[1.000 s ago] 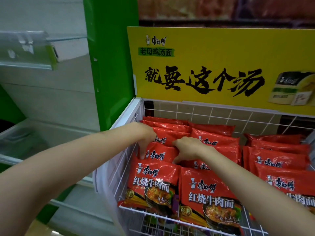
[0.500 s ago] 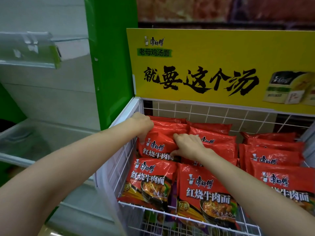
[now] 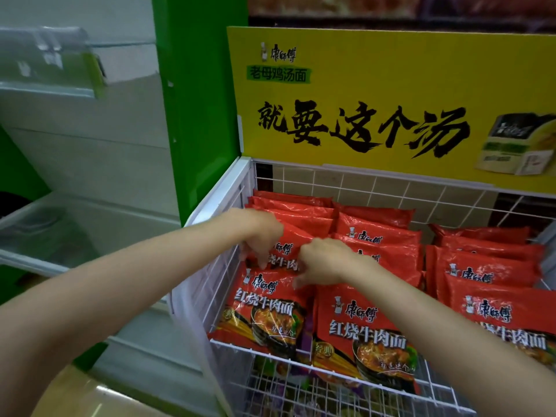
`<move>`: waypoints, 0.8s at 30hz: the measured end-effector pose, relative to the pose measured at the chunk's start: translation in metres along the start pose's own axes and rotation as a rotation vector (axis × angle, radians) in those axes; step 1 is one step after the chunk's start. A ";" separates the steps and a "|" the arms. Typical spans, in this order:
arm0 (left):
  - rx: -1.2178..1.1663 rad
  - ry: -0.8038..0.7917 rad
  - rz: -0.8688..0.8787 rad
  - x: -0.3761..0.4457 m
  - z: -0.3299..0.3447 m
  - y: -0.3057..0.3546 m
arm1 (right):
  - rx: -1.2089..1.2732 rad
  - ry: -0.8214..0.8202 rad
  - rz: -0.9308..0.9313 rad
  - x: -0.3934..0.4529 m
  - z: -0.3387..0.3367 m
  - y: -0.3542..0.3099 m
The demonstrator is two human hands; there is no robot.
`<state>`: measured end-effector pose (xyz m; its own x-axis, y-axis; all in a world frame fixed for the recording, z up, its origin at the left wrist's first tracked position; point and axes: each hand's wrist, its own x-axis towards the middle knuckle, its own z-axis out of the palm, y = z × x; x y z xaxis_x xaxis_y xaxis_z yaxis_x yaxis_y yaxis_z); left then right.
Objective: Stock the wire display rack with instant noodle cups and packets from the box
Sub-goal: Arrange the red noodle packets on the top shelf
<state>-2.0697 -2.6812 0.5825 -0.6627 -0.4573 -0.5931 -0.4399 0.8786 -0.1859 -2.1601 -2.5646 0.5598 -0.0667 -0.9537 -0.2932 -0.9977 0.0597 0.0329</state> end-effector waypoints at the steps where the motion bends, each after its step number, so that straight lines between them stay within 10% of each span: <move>1: 0.031 -0.095 0.011 0.007 0.009 0.002 | -0.047 -0.056 0.015 0.002 0.006 -0.003; 12: 0.031 -0.335 0.032 0.010 0.025 0.005 | 0.116 -0.305 0.041 0.013 0.017 -0.010; 24: 0.240 0.136 -0.061 -0.017 -0.011 -0.010 | 0.063 0.080 0.132 0.012 -0.003 0.021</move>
<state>-2.0607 -2.6840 0.6035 -0.7218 -0.5102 -0.4676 -0.3362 0.8491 -0.4075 -2.1815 -2.5752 0.5597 -0.1988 -0.9566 -0.2132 -0.9793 0.2023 0.0059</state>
